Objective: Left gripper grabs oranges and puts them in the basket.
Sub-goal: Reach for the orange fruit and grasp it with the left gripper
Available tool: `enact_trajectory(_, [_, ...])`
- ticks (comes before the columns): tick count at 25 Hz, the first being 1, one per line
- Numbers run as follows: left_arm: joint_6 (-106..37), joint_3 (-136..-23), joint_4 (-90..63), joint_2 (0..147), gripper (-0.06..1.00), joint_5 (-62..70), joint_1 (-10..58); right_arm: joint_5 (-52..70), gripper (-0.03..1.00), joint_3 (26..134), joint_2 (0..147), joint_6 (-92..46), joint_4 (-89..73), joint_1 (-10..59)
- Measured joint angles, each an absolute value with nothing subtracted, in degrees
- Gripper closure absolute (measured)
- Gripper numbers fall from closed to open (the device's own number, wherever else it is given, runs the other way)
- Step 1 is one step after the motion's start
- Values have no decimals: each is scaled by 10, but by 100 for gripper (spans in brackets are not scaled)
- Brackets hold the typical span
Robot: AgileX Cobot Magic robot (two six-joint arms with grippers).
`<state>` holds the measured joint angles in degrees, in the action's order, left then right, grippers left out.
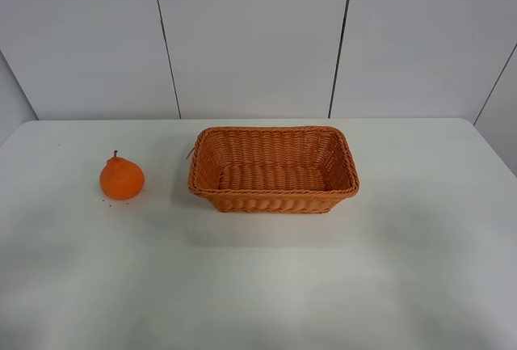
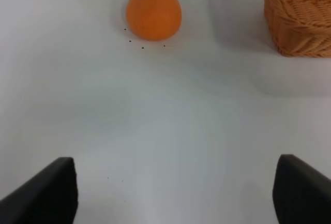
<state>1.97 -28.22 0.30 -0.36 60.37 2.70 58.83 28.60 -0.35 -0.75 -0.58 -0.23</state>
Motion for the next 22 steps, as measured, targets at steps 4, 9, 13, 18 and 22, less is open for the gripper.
enact_trajectory(4, [20,-282,3,-4,7,604,27,588,27,286,-3,-8,-6,-2])
enact_trajectory(9, [20,-282,3,-4,7,604,27,588,27,286,-3,-8,-6,-2])
enact_trajectory(13, [20,-282,3,-4,7,602,27,588,27,286,-3,-8,-6,-2])
enact_trajectory(18, [20,-326,3,50,7,600,27,588,27,286,-3,-8,-6,-2])
enact_trajectory(22, [20,-401,3,183,7,599,27,588,27,286,-3,-8,-6,-2])
